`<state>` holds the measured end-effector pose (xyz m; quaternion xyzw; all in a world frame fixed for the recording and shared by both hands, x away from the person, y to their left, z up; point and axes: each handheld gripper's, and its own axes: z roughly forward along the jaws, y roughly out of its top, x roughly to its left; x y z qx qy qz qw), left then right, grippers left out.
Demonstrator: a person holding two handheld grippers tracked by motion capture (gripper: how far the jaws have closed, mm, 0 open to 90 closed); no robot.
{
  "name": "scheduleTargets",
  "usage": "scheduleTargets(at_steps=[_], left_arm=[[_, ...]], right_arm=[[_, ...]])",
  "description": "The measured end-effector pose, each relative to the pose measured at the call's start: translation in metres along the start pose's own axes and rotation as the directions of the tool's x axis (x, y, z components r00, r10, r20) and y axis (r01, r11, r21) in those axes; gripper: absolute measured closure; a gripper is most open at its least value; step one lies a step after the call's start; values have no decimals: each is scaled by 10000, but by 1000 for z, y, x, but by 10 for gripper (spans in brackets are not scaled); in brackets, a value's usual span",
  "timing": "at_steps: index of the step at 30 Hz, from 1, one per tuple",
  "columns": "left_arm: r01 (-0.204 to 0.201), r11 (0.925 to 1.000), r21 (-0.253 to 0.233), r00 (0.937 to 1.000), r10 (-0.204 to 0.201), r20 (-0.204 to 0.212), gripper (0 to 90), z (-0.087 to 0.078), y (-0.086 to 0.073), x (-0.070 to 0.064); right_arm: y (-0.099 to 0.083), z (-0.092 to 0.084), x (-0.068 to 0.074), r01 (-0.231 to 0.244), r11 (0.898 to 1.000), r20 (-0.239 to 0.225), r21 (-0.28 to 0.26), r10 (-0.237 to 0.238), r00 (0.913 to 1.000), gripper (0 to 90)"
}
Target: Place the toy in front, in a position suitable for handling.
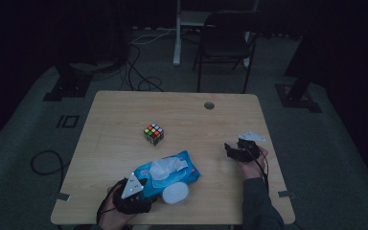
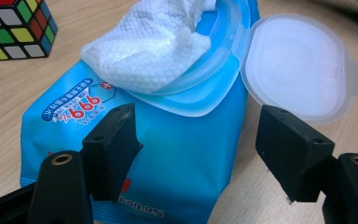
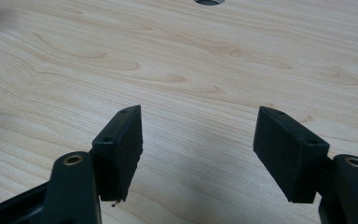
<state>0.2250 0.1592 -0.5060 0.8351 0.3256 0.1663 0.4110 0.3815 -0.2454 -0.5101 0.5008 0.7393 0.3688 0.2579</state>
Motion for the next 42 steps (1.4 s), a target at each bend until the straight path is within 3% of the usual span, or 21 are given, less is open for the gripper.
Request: scheduleTargets(at_steps=[7, 12, 17, 33, 37, 42], left_arm=[[-439, 9985, 323, 9957, 463, -800, 374, 4, -2, -6], [-385, 9988, 300, 9956, 409, -842, 383, 3, -2, -4], [-247, 9990, 368, 9927, 289, -1170, 397, 2, -2, 1], [82, 9978, 656, 9803, 49, -1975, 563, 0, 1, 28], [97, 9965, 830, 9808, 67, -1947, 596, 0, 5, 33], [235, 9962, 844, 9777, -53, -2097, 613, 1, 7, 39]], right_arm=[[1, -1, 1, 45, 10000, -73, -56, -45, 10000, 322], [1, -2, 2, 112, 9999, -112, -73, -113, 9999, 321], [1, -2, 2, 99, 9999, -125, -73, -100, 9999, 320], [4, -6, 10, 300, 9994, -291, -156, -305, 9991, 321], [5, -9, 13, 240, 9994, -530, -237, -252, 9983, 321], [6, -16, 26, 520, 9980, -909, -360, -551, 9943, 321]])
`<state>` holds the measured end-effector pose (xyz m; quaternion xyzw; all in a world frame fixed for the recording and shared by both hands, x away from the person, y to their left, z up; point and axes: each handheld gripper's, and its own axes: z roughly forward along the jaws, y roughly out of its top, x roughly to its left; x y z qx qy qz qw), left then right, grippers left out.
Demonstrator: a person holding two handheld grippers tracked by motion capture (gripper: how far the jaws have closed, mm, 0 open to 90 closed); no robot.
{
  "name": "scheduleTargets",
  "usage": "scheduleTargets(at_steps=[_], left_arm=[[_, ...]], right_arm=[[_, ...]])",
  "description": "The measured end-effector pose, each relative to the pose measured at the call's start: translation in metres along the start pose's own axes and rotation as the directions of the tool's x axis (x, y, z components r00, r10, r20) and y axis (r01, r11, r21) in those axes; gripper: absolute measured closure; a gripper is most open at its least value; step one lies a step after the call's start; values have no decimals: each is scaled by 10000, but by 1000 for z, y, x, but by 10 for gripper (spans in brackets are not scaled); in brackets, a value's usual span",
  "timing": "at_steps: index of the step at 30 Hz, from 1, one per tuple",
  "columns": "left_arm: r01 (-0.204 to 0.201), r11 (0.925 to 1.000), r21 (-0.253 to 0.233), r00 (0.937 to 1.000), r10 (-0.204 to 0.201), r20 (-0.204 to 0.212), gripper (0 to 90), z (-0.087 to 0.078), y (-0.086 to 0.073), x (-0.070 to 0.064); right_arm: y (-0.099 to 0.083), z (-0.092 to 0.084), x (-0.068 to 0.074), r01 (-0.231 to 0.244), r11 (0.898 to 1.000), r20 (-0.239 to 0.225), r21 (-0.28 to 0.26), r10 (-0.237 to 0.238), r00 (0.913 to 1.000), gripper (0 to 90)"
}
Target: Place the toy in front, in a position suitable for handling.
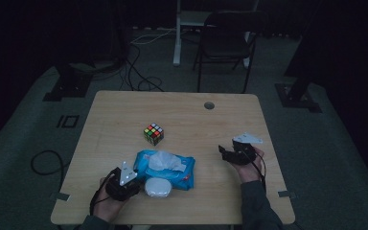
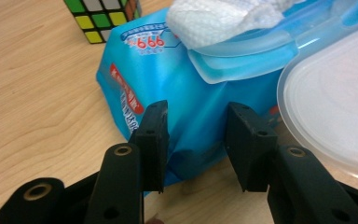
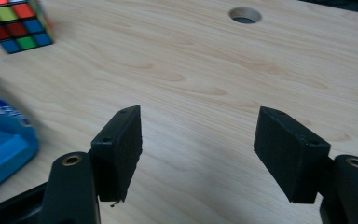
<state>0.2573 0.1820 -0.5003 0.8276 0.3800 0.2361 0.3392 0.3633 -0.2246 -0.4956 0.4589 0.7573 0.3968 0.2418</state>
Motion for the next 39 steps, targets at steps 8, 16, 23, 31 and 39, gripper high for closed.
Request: scheduleTargets(at_steps=[8, 16, 23, 31, 39], left_arm=[[343, 9994, 40, 9986, -341, -397, 660, 7, 7, 17], [721, 9973, 124, 9965, -715, -422, 819, 14, 14, 37], [587, 9982, 153, 9966, -577, -593, 870, 16, 15, 40], [704, 9970, 332, 9928, -668, -992, 900, 16, 16, 50], [915, 9949, 428, 9865, -847, -1401, 900, 19, 16, 68]], right_arm=[[1, -1, 25, 647, 9979, -546, 9, -646, 9964, 316], [1, 0, 26, 645, 9979, -605, -3, -644, 9961, 316], [0, -1, 25, 621, 9981, -572, -28, -621, 9964, 317], [0, 0, 25, 631, 9980, -559, 5, -630, 9964, 316], [0, -1, 24, 574, 9983, -535, -23, -574, 9969, 317]])
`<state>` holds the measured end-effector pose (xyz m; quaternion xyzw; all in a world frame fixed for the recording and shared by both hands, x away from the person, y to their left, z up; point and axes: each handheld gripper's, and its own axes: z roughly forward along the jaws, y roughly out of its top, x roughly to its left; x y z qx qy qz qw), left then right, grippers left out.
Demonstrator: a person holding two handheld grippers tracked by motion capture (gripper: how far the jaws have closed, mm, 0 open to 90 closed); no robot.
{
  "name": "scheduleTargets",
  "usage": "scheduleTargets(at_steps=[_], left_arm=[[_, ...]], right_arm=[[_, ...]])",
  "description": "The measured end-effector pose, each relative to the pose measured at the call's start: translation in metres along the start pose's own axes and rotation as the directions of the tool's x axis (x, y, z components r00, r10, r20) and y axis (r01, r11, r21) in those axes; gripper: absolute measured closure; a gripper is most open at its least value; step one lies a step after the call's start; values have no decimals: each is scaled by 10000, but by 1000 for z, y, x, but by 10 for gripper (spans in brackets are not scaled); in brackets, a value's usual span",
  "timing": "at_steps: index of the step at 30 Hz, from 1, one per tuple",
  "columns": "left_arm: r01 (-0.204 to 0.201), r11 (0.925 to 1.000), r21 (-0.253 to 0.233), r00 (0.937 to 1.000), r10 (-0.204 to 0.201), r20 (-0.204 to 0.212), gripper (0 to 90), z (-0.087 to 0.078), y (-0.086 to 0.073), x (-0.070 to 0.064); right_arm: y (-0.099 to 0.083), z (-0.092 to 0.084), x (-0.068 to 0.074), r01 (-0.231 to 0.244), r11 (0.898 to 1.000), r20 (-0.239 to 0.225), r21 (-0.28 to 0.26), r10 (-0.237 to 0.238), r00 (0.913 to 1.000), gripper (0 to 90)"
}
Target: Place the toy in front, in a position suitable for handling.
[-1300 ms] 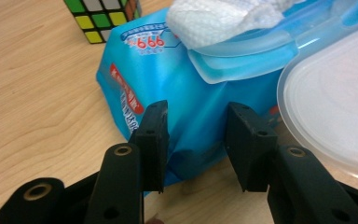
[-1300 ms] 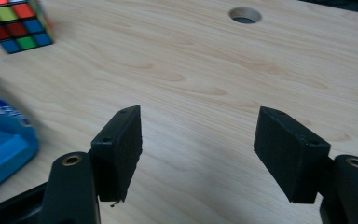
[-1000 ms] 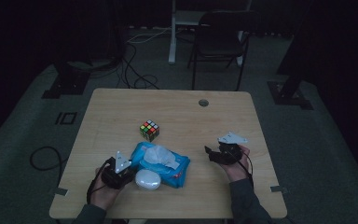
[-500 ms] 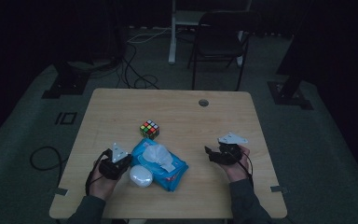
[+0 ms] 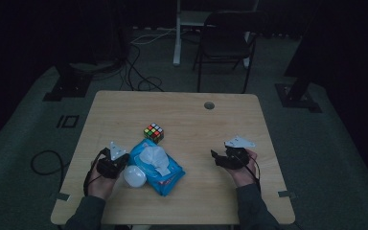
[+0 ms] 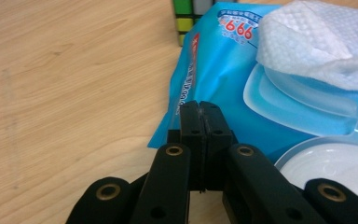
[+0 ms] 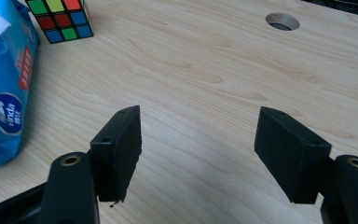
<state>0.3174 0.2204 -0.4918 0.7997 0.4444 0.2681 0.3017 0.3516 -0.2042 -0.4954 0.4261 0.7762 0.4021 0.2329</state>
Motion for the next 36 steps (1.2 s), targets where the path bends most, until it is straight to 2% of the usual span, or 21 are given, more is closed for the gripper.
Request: scheduleTargets(at_steps=[8, 21, 24, 28, 32, 36], left_arm=[[380, 9991, 172, 9982, -372, -464, 900, 7, 2, 31], [881, 9947, 532, 9908, -820, -1077, 900, 19, 7, 80], [1217, 9913, 499, 9879, -1161, -1028, 890, 21, 9, 88], [1646, 9862, 167, 9831, -1627, -839, 808, 13, 8, 92], [1739, 9840, -378, 9818, -1762, -703, 733, -3, 12, 90], [1487, 9858, -777, 9874, -1523, -425, 704, -15, 22, 78]], right_arm=[[0, 0, -1, -24, 10000, 21, 13, 24, 10000, 317], [-1, 1, -1, -41, 10000, 38, 33, 41, 10000, 317], [-1, 2, -1, -50, 10000, 22, 51, 50, 10000, 317], [0, 3, 0, -33, 10000, 3, 48, 33, 10000, 318], [0, 3, 1, 15, 10000, -17, 57, -15, 10000, 318], [1, 4, 2, 58, 10000, -29, 48, -58, 10000, 318]])
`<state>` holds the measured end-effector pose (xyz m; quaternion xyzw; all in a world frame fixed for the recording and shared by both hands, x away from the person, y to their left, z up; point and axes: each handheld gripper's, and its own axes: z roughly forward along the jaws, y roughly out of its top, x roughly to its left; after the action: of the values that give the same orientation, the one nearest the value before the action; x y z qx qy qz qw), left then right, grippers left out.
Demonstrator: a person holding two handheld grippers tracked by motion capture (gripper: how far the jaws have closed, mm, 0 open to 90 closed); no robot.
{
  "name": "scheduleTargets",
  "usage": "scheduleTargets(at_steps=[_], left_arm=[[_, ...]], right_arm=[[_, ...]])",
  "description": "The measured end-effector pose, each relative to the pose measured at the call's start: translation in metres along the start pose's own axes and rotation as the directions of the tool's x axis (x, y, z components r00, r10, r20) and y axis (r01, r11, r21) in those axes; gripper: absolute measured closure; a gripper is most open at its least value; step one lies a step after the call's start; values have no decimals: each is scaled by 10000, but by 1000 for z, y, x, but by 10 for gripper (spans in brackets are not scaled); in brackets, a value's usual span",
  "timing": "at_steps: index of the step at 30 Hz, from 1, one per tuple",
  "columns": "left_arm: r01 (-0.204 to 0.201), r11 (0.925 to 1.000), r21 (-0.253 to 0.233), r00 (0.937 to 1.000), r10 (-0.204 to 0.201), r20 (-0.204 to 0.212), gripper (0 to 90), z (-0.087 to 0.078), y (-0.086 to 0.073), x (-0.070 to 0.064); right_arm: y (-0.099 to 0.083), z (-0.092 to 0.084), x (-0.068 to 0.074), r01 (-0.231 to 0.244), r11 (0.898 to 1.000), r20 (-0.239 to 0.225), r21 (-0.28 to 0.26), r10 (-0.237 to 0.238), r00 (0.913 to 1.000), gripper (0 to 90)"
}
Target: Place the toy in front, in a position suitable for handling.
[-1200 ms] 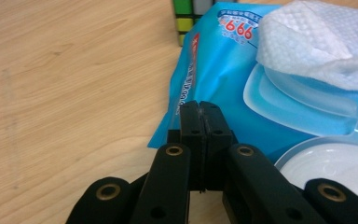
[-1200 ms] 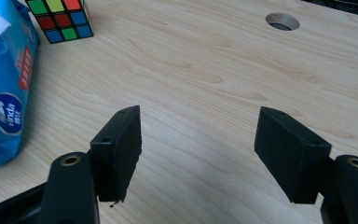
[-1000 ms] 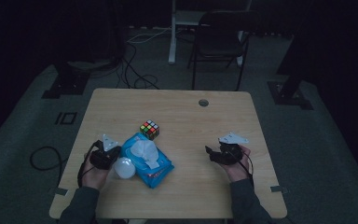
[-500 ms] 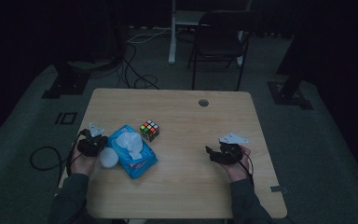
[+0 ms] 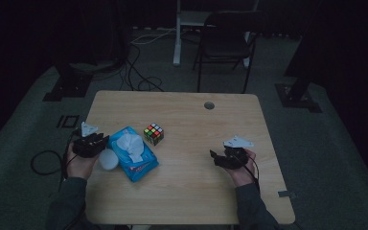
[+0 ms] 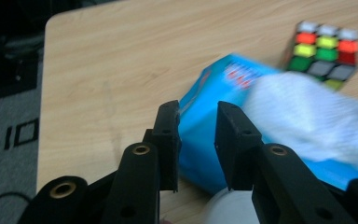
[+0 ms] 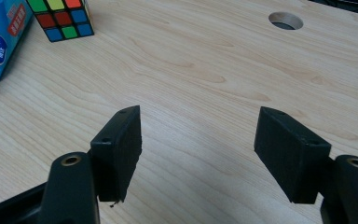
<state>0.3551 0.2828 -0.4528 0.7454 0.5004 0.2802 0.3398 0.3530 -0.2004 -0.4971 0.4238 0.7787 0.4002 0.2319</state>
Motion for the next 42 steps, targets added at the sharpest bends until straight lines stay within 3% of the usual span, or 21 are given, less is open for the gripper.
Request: scheduleTargets(at_steps=[3, 7, 14, 22, 24, 28, 30, 37, 42], left_arm=[[-344, 9991, -244, 9988, 353, 346, 678, -7, 7, -16], [-854, 9956, -387, 9922, 885, 878, 637, -11, 16, -44], [-1420, 9886, -492, 9660, 1493, 2112, 615, 2, 24, -99], [-1885, 9821, 16, 9489, 1818, 2578, 662, 24, 21, -139], [-1981, 9798, 261, 9464, 1843, 2653, 699, 30, 17, -145], [-1968, 9760, 930, 9541, 1689, 2472, 731, 43, 8, -148], [-1939, 9744, 1138, 9547, 1608, 2506, 747, 47, 3, -148], [-1971, 9734, 1170, 9560, 1643, 2431, 768, 47, -1, -149], [-2016, 9728, 1138, 9546, 1691, 2453, 770, 42, -5, -147]], right_arm=[[0, 0, 1, 19, 10000, -11, 9, -19, 10000, 318], [0, 1, 1, 48, 10000, -39, 22, -48, 10000, 319], [1, 1, 2, 88, 10000, -90, 3, -88, 9999, 322], [1, 1, 3, 117, 9999, -116, -2, -117, 9999, 323], [1, 1, 3, 142, 9999, -146, -8, -142, 9998, 324], [4, 2, 6, 189, 9998, -337, -45, -191, 9993, 335], [8, 4, 8, 218, 9997, -468, -139, -225, 9986, 344], [25, 15, 21, 557, 9979, -972, -342, -588, 9935, 359], [37, 23, 24, 507, 9977, -1282, -447, -560, 9902, 374]])
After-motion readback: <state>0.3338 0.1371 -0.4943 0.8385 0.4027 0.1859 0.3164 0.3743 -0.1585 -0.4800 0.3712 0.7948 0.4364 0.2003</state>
